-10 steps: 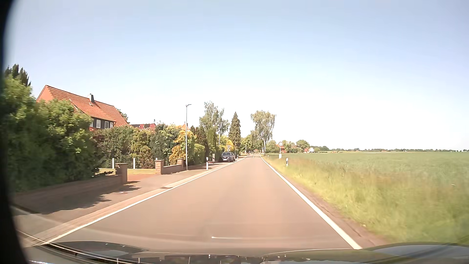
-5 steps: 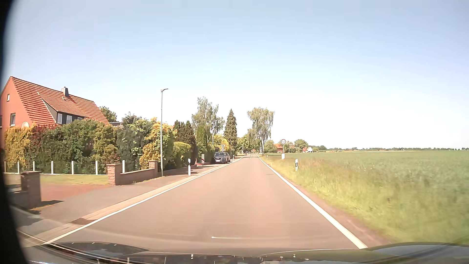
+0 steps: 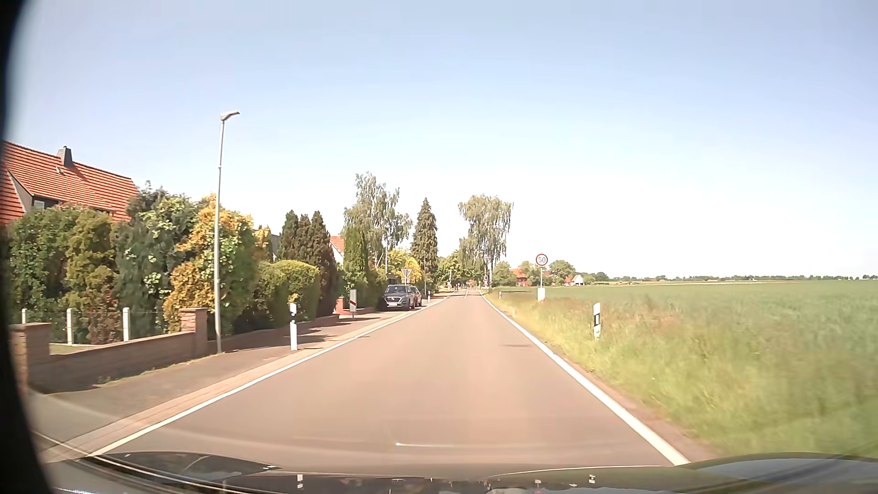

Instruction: Follow the waypoints while adhering to traffic rules and regulations

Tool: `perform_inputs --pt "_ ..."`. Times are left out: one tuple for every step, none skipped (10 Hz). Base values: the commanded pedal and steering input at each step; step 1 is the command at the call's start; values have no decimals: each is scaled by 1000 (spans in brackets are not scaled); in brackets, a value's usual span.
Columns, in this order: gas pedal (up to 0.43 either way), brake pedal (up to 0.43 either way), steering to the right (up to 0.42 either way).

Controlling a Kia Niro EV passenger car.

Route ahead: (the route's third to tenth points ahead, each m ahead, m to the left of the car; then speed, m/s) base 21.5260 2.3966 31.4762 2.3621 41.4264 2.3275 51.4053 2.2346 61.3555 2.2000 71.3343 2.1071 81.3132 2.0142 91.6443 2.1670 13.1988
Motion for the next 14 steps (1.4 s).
perform_inputs --pt "47 0 2" --pt "39 0 2" --pt "39 0 1" --pt "39 0 1" --pt "39 0 1" --pt "39 0 0" --pt "39 0 0" --pt "39 0 0" --pt "39 0 0" --pt "47 0 0" --pt "47 0 0" --pt "47 0 0" --pt "47 0 0" --pt "47 0 0"
